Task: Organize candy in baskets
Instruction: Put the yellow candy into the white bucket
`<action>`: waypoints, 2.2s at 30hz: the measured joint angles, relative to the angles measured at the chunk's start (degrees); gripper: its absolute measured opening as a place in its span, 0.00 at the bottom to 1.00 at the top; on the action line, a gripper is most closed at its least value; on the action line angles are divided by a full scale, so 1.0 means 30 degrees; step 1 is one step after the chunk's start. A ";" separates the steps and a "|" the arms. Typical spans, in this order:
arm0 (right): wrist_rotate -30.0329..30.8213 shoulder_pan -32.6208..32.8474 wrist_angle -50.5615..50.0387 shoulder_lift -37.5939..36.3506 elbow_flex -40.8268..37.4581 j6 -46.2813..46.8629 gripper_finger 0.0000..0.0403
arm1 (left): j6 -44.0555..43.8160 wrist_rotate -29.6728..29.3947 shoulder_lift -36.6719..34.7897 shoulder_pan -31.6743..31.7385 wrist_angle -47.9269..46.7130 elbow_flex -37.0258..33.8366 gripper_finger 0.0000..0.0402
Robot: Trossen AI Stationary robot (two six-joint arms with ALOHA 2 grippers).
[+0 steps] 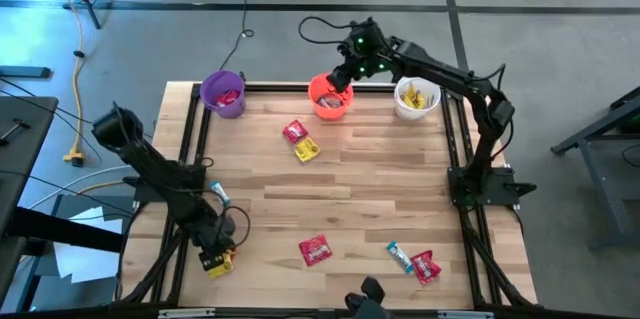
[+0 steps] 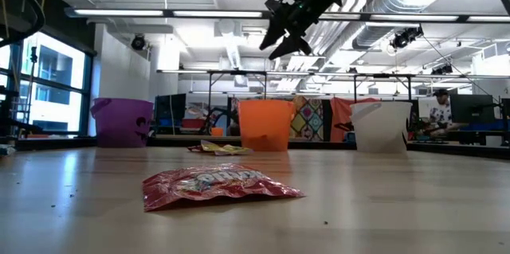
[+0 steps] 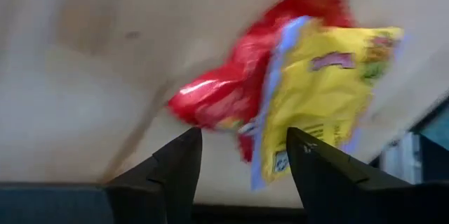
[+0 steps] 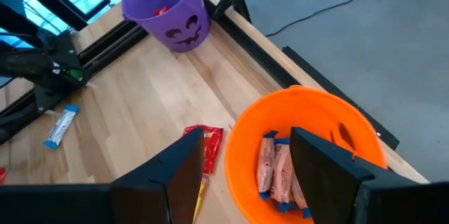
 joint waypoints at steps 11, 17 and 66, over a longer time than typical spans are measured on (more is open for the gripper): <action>0.0000 0.0387 0.0106 0.0000 0.0000 0.0066 0.50 | 0.0824 0.1445 0.1020 0.0039 0.2620 -0.0770 0.38; -0.0049 0.0387 -0.0104 -0.0240 0.0000 0.0063 0.50 | 0.1469 0.1825 0.0266 -0.0055 0.2760 -0.0832 0.05; -0.6815 0.7237 0.3317 -0.1152 -0.0035 -0.1204 0.53 | 1.2361 -0.5440 -1.1443 1.7936 1.5746 -0.0791 0.00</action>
